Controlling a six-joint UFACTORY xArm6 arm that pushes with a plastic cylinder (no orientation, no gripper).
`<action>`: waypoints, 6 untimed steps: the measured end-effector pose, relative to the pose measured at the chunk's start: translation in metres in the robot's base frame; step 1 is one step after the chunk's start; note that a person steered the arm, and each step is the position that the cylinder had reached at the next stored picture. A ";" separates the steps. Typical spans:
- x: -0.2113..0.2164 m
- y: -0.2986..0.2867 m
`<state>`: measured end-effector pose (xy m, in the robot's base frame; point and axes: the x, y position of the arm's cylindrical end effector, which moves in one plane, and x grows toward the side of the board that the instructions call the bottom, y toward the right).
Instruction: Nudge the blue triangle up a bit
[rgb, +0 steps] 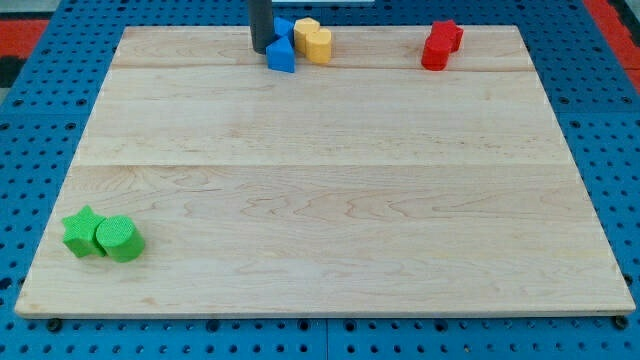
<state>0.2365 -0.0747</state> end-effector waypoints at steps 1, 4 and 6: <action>0.009 -0.034; 0.032 -0.002; 0.032 0.012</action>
